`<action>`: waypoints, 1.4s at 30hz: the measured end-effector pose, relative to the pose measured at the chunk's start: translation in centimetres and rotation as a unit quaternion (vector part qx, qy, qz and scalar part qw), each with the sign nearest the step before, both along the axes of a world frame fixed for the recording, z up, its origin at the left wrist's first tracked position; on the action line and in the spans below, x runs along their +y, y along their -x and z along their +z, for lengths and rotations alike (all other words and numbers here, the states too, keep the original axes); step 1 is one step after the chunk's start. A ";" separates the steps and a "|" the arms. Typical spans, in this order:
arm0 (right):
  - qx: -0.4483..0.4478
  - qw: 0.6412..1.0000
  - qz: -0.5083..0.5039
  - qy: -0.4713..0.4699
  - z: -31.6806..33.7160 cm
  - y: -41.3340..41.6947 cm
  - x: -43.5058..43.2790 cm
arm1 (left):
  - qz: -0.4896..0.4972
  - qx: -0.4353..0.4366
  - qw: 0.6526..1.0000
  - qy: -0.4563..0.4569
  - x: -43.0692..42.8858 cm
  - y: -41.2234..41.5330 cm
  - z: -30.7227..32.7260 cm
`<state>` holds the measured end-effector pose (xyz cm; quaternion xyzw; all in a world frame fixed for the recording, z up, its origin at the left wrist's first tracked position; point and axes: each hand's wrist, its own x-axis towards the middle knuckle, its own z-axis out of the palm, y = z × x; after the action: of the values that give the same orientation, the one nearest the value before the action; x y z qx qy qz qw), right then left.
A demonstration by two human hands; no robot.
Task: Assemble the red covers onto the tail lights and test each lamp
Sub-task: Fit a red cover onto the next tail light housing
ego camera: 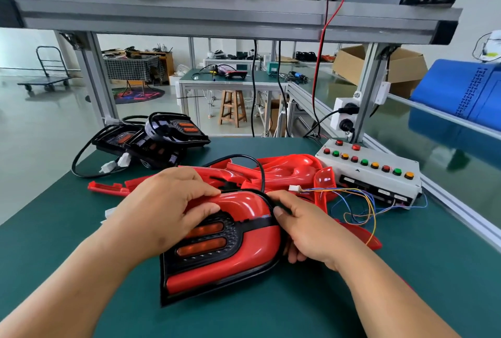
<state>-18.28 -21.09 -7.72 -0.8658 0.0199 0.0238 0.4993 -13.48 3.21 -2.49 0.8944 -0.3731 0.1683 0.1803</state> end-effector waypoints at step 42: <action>-0.036 0.998 -0.016 -0.044 0.2 0.4 1.0 | -0.030 -0.034 0.999 0.009 -0.4 1.0 -0.6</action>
<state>-18.72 -20.07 -7.57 -0.8430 0.0150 -0.0142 0.5375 -14.45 2.77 -3.11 0.8749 -0.4045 0.1961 0.1802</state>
